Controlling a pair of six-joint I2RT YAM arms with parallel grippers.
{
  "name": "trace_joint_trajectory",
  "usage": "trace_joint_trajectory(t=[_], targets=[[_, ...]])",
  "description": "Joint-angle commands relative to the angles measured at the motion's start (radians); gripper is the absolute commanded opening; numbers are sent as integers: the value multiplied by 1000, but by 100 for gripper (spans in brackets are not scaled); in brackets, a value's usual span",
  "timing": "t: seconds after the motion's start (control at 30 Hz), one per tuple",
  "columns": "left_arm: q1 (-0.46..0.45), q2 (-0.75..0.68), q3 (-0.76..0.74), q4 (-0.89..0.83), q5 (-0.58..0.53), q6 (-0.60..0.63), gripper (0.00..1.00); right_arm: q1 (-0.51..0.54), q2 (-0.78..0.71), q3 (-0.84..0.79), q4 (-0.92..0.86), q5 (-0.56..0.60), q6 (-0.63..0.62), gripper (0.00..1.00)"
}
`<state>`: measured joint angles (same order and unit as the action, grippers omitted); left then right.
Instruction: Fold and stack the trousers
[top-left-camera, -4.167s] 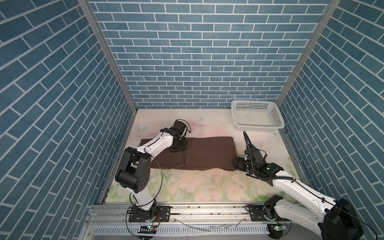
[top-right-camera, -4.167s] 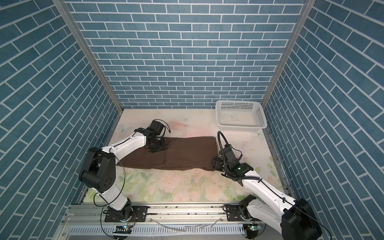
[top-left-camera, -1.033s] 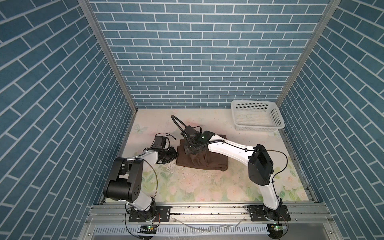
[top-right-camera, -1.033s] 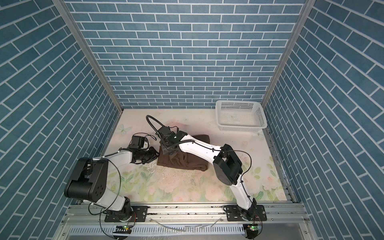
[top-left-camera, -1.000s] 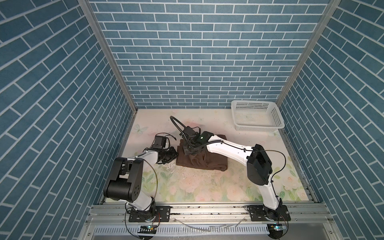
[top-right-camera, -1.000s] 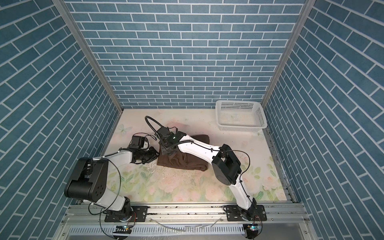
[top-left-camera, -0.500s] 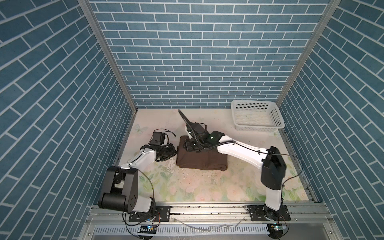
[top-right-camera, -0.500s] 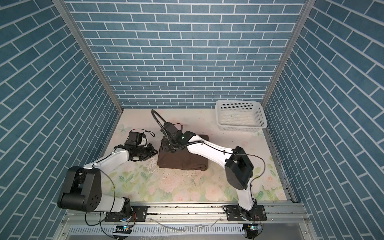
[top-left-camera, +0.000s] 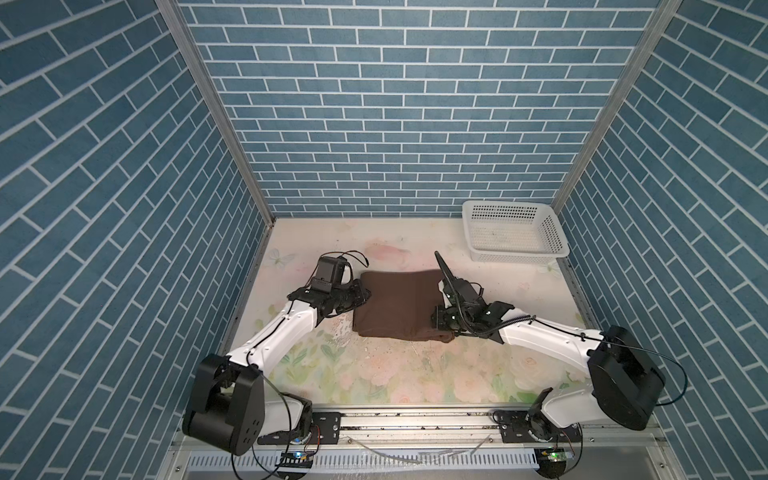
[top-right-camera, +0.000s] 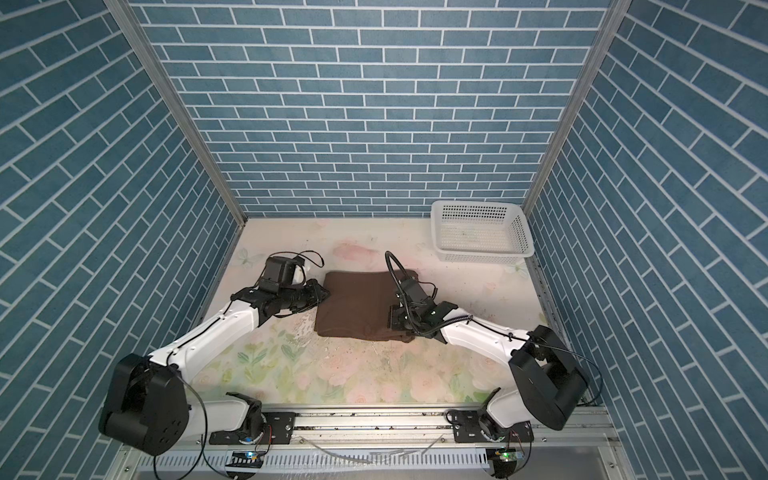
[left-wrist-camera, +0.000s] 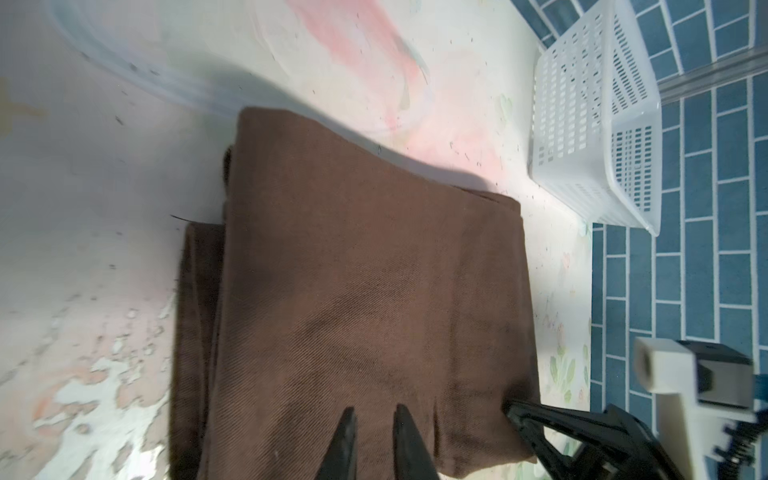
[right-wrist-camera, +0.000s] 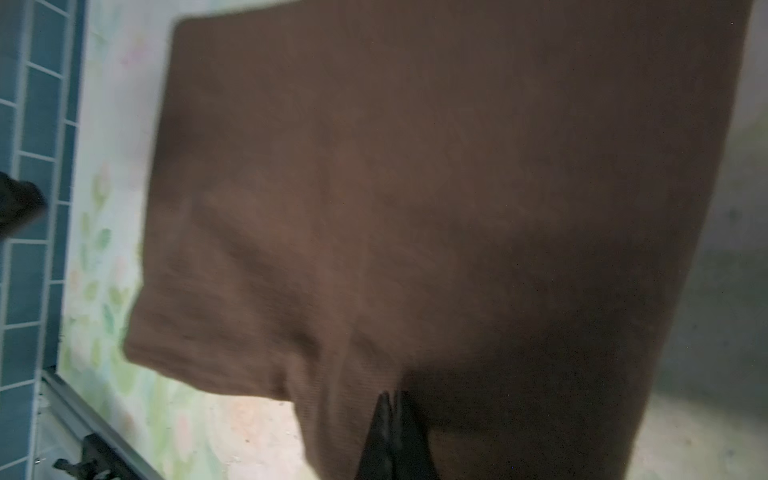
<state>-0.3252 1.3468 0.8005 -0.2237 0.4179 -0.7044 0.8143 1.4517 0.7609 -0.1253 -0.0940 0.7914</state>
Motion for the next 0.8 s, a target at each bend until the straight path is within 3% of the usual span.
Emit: trace_joint_trajectory(t=[0.0,0.23,0.37,0.47,0.5,0.57,0.6,0.67,0.77], targets=[[-6,73,-90,137,43,-81,17,-8,9,-93,137,-16,112,0],[-3,193,-176,198,25,-82,12,-65,-43,-270,176,34,187,0],[12,196,-135,147,13,-46,10,-64,-106,-196,70,13,88,0],[48,164,-78,61,-11,2,9,-61,-195,-92,-89,73,-9,0],[68,150,-59,34,-19,22,10,-61,-223,-61,-146,116,-33,6],[127,127,-33,-21,-22,54,10,-62,-256,-8,-254,214,-61,38],[177,115,-22,-45,-17,63,10,-65,-260,12,-296,254,-77,48],[269,93,-11,-72,8,71,10,-64,-243,33,-345,291,-97,60],[350,42,19,-134,1,98,13,-64,-163,50,-358,255,-98,64]])
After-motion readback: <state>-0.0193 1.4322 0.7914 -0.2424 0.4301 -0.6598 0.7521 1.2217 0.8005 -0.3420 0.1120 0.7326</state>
